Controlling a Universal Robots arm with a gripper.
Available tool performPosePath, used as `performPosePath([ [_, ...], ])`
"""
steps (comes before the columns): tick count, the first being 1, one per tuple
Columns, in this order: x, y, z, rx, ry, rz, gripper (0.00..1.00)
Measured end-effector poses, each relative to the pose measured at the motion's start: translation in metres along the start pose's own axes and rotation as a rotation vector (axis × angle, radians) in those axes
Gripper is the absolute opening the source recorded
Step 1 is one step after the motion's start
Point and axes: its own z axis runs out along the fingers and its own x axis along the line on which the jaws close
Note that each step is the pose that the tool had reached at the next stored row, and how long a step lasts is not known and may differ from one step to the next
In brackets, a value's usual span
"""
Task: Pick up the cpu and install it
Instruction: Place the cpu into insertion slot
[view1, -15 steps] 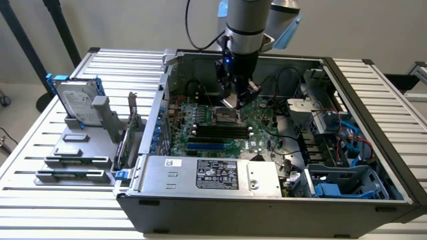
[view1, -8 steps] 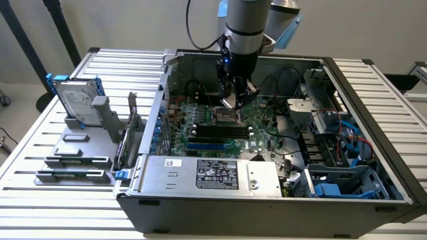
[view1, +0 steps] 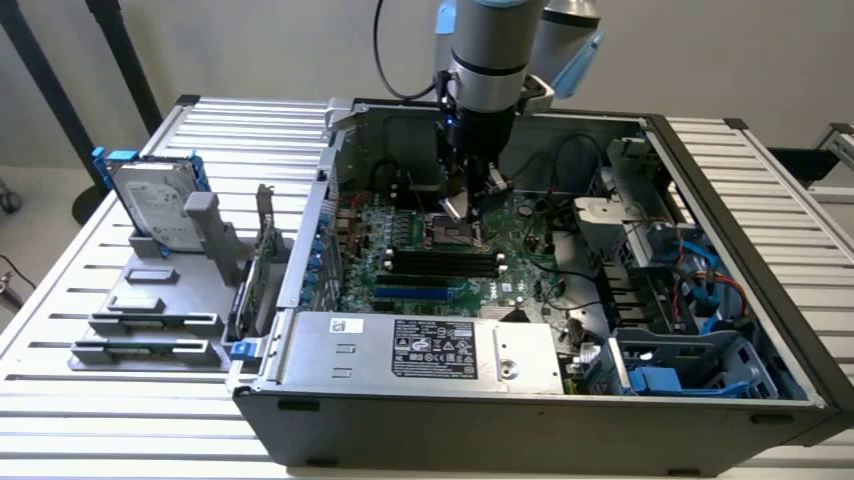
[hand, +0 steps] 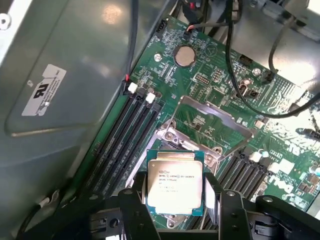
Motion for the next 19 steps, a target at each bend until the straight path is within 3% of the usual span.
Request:
performPosePath([
  [19,-0.0008,-0.0004,0.0084,0.0245,0.0086,0.267,0.55],
])
